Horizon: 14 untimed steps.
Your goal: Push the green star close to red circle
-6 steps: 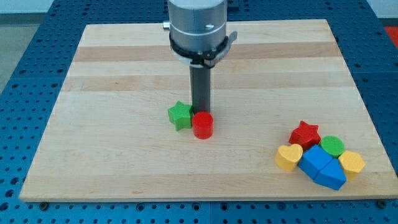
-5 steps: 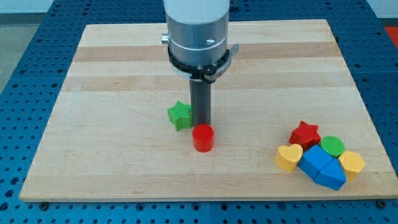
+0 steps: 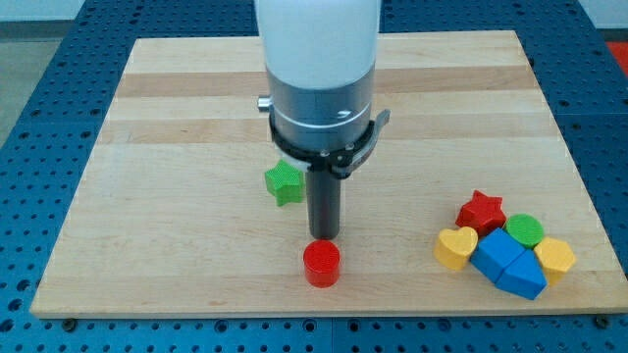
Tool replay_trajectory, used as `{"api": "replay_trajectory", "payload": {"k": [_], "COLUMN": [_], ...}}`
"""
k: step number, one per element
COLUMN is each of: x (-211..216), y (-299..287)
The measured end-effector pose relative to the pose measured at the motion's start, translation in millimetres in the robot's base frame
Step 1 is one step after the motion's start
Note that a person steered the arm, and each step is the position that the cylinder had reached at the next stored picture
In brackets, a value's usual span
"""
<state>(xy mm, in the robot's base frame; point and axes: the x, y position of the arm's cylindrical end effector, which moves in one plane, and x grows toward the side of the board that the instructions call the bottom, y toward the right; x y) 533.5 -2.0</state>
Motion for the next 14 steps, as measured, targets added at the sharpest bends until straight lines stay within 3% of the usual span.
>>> {"api": "replay_trajectory", "payload": {"k": [4, 6, 11, 14], "x": [-118, -97, -13, -3], "y": [-17, -55, -54, -54]}}
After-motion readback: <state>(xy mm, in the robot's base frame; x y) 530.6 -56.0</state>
